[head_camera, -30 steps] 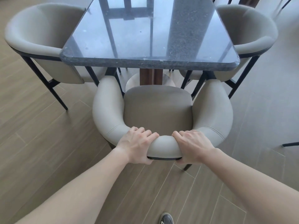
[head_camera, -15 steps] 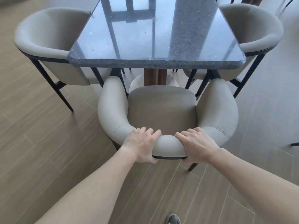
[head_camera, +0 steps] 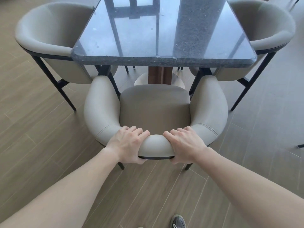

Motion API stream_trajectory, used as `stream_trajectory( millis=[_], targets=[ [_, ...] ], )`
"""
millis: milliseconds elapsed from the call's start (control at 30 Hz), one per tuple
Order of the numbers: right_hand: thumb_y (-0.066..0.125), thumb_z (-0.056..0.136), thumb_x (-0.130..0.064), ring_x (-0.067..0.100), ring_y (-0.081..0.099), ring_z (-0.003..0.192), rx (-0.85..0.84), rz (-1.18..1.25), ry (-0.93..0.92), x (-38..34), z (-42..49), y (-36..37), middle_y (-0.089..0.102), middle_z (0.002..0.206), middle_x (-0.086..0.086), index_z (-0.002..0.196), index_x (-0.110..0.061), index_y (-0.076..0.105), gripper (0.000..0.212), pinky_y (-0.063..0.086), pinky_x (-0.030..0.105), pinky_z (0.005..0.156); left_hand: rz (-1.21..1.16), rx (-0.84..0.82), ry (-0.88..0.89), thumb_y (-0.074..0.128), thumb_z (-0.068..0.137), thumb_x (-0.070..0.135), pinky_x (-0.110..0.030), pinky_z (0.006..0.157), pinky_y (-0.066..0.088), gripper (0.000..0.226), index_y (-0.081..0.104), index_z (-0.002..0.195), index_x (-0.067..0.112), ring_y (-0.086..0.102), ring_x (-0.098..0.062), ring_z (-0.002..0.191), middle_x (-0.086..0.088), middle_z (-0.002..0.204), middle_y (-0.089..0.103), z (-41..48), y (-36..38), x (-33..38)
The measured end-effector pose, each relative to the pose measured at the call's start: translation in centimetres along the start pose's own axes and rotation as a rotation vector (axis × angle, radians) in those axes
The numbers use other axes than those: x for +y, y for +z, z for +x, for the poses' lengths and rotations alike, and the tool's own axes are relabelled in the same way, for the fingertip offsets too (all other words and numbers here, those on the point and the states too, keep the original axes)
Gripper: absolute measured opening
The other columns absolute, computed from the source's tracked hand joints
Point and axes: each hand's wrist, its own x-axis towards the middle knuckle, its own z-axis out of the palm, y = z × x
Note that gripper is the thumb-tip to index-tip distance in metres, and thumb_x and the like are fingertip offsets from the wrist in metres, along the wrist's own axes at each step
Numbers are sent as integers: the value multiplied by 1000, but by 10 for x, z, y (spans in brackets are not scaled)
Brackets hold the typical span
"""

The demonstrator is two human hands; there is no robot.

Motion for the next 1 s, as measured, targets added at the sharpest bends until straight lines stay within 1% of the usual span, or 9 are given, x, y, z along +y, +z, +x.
stream_trajectory(
  millis=[100,267,500,567,667,733,800,900,1000],
  targets=[
    [78,67,-53,24,61,93,-4,-7,-7,6,3,-3,60,101,-5,120,-26,46,68,45,39,82,-3,26,24,61,70,77,-41,85,51,74,56,124,27,60,-23,93,6,101,60,7,2,-2],
    [79,65,-55,25,63,99,6,6,20,30,21,-13,62,103,-5,119,-27,46,69,46,41,87,-10,63,-2,62,66,78,-42,82,52,72,55,118,28,59,-22,90,8,97,60,34,-6,-5],
    [79,66,-58,25,63,95,17,7,26,34,27,-14,61,101,-5,118,-27,46,69,46,41,87,-2,83,-17,58,63,81,-39,75,51,74,55,115,28,57,-22,84,8,92,58,39,-6,-9],
    [80,66,-58,25,63,96,10,5,30,33,26,-15,61,101,-4,118,-26,46,70,46,41,88,-4,76,-30,60,63,81,-38,76,50,74,54,116,29,57,-21,85,9,93,58,38,-6,-8],
    [82,67,-57,26,63,97,-7,7,42,30,25,-18,59,100,-5,118,-25,45,70,44,40,86,-20,66,-54,65,63,79,-37,75,47,73,53,117,30,58,-21,86,10,94,59,38,-5,-6],
    [83,66,-56,26,63,96,-13,11,45,27,24,-19,52,95,-6,117,-25,44,71,41,40,82,-36,55,-57,68,63,77,-36,74,46,73,53,117,30,58,-21,85,11,94,59,36,-5,-5],
    [83,66,-57,25,61,94,-25,14,36,20,24,-16,47,92,-7,116,-25,43,71,41,40,80,-39,50,-49,69,63,76,-35,71,43,73,54,117,30,58,-21,83,10,93,60,29,-3,-9],
    [82,67,-58,25,54,89,-18,14,21,8,23,-11,47,92,-6,117,-25,44,72,41,41,81,-26,61,-29,71,65,76,-33,70,37,74,56,119,30,58,-21,84,10,95,60,19,-1,-16],
    [80,67,-61,23,47,83,3,5,15,6,25,-9,48,91,-7,115,-25,44,70,41,41,80,-29,56,-42,71,65,78,-34,78,45,77,54,124,30,58,-21,89,9,100,59,17,-2,-18]
  ],
)
